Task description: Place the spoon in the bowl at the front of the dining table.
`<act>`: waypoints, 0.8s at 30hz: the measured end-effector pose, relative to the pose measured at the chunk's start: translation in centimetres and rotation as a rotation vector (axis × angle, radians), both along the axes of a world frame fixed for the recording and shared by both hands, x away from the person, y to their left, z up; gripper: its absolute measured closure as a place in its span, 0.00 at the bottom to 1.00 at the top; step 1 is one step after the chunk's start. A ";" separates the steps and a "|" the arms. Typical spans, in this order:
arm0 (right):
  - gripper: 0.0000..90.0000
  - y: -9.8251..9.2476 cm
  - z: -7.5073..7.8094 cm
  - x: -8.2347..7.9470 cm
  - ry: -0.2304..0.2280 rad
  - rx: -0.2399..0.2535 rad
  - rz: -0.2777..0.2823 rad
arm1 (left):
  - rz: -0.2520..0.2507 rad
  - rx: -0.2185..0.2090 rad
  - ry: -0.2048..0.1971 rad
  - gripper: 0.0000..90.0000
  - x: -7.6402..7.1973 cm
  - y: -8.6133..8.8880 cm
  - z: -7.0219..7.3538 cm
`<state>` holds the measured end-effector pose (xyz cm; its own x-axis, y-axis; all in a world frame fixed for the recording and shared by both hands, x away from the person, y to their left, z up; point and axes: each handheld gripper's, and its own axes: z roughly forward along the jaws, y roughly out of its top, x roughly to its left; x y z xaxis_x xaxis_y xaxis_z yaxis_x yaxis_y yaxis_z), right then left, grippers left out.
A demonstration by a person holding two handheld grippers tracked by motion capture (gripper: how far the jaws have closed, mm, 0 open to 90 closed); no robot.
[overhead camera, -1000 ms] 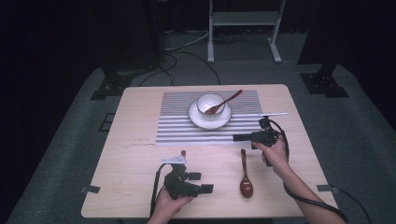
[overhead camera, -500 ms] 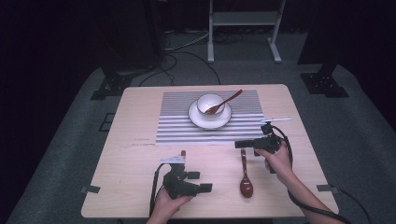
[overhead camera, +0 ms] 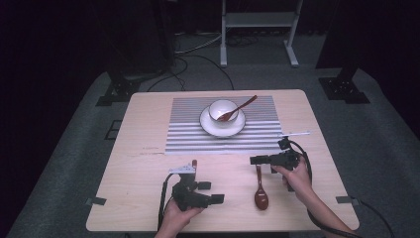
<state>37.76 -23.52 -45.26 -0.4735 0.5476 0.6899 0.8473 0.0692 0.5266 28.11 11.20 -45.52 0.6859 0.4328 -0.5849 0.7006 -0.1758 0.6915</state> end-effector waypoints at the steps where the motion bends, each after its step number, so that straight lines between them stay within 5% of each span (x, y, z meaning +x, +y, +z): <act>1: 0.45 0.0 0.0 -0.1 -0.004 0.000 0.002 | 0.001 0.001 0.000 0.07 0.0 0.0 0.0; 13: 0.44 0.8 0.3 -1.8 -0.056 -0.024 0.035 | 0.008 -0.005 -0.003 0.06 0.0 0.1 0.1; 24: 0.44 0.4 0.1 -3.3 -0.073 0.004 0.041 | 0.010 -0.004 -0.004 0.07 0.0 0.1 0.0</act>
